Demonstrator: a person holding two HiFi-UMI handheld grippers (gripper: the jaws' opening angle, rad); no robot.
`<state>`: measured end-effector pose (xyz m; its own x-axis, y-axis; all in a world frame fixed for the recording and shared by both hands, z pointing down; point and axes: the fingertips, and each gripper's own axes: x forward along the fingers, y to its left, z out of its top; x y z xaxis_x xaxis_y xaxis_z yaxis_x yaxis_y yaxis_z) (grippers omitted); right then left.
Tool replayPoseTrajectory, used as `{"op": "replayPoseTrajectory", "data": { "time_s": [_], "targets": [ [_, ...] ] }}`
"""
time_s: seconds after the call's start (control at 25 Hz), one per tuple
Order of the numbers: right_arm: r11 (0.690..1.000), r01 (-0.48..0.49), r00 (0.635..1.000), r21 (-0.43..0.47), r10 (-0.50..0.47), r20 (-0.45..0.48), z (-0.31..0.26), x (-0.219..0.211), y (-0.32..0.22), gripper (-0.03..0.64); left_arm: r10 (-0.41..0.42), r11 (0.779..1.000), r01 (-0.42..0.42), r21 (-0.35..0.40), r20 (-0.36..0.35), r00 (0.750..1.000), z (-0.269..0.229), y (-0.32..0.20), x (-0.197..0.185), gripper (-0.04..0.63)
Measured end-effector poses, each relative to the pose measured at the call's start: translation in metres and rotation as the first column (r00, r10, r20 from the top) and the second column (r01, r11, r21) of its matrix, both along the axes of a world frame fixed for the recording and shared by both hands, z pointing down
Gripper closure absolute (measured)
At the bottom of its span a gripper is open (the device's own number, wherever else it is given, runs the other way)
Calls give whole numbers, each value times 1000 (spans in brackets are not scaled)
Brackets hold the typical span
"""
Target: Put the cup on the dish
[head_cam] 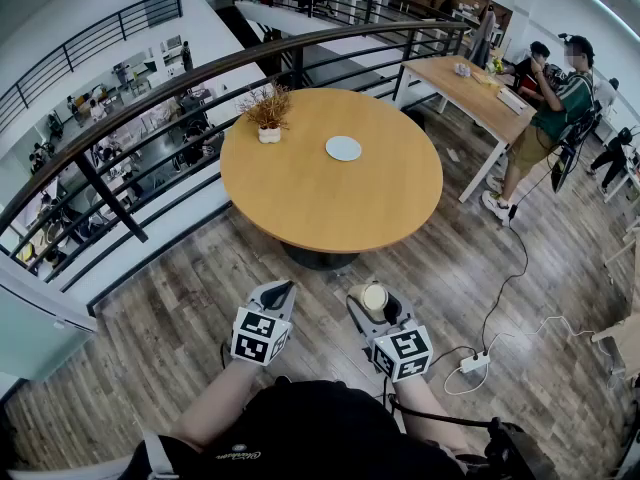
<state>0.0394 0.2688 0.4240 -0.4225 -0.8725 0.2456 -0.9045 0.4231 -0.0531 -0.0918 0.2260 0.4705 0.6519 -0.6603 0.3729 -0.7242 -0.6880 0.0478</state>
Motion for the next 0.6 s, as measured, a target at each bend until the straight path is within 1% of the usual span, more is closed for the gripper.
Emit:
{"op": "replayPoseTrajectory", "data": {
  "time_s": [0.28,0.48,0.6],
  "targets": [
    [1000,17,1000,-2,-17,-4,2,2,3,364,-16,1000,16,0,4,1000,-1,3,3,586],
    [1000,27,999,-11,-27,38,1,7,3,364,-25,1000,25,0,5,1000,-2,4,7,586],
    [999,38,999,-8,-38,34,0,10,3,364,-30,1000,30,-1,3,1000,-3,4,12,586]
  ]
}}
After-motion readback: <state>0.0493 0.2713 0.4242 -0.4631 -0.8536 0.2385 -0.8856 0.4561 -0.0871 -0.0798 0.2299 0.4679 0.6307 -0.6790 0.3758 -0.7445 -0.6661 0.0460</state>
